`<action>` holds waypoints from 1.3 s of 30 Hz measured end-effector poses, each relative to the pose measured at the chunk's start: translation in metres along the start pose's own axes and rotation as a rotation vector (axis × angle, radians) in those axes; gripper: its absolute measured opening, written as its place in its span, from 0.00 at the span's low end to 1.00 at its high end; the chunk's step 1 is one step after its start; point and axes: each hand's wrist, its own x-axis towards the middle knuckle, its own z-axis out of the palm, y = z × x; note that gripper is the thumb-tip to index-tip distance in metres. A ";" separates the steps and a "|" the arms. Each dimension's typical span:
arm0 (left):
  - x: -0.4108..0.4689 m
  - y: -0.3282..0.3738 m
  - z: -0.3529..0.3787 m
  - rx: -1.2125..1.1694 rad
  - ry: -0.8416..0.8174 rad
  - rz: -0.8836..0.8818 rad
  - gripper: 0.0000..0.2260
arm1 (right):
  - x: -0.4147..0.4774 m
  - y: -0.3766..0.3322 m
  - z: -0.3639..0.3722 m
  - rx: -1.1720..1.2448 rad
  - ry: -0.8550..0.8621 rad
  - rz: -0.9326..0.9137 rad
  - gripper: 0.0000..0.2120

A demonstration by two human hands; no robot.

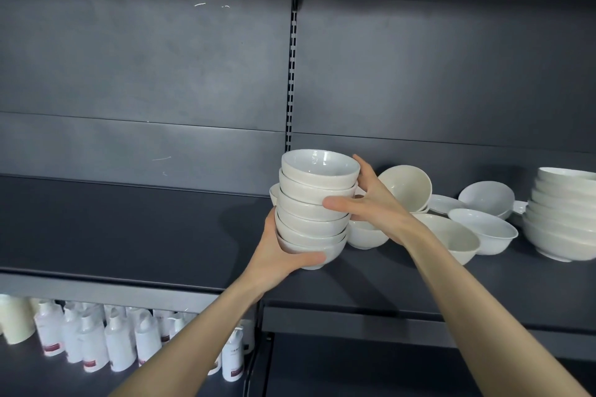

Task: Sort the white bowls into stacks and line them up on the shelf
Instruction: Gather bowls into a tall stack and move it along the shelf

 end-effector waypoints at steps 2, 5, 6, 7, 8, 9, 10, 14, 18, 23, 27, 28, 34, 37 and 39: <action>-0.001 -0.001 0.000 0.010 0.005 0.001 0.43 | 0.000 0.004 -0.001 0.021 -0.002 -0.005 0.46; -0.001 0.000 0.002 0.012 0.016 -0.001 0.42 | 0.000 0.008 -0.001 0.034 -0.005 -0.017 0.39; -0.001 0.000 0.002 0.013 0.018 -0.006 0.41 | 0.001 0.009 -0.001 0.042 -0.008 -0.020 0.38; -0.001 0.000 0.002 0.015 0.019 -0.011 0.41 | 0.001 0.010 -0.001 0.051 -0.012 -0.021 0.37; -0.001 0.000 0.002 0.018 0.020 -0.013 0.41 | 0.001 0.010 -0.001 0.054 -0.016 -0.020 0.37; 0.000 -0.001 0.002 0.026 0.023 -0.015 0.41 | 0.001 0.010 -0.002 0.056 -0.021 -0.018 0.36; 0.000 -0.001 0.003 0.031 0.025 -0.018 0.41 | 0.001 0.010 -0.002 0.057 -0.024 -0.018 0.36; 0.001 0.000 0.002 0.036 0.025 -0.023 0.43 | 0.003 0.011 -0.004 0.062 -0.043 -0.020 0.35; 0.003 -0.001 0.001 0.065 0.025 -0.052 0.50 | 0.003 0.009 -0.006 0.066 -0.058 -0.027 0.35; 0.005 -0.004 0.001 0.101 0.039 -0.083 0.52 | 0.003 0.011 -0.007 0.081 -0.069 -0.020 0.35; 0.007 -0.005 0.002 0.118 0.044 -0.104 0.53 | 0.003 0.013 -0.009 0.087 -0.066 -0.034 0.35; 0.007 -0.005 0.002 0.118 0.043 -0.107 0.53 | 0.003 0.014 -0.009 0.087 -0.064 -0.036 0.35; 0.013 -0.004 0.005 0.113 0.012 -0.116 0.54 | 0.006 0.015 -0.011 0.099 -0.043 -0.033 0.36; 0.017 -0.005 0.005 0.118 -0.009 -0.120 0.54 | 0.007 0.016 -0.012 0.091 -0.031 -0.021 0.36; 0.019 -0.005 0.005 0.112 -0.022 -0.121 0.54 | 0.007 0.015 -0.012 0.091 -0.026 -0.017 0.36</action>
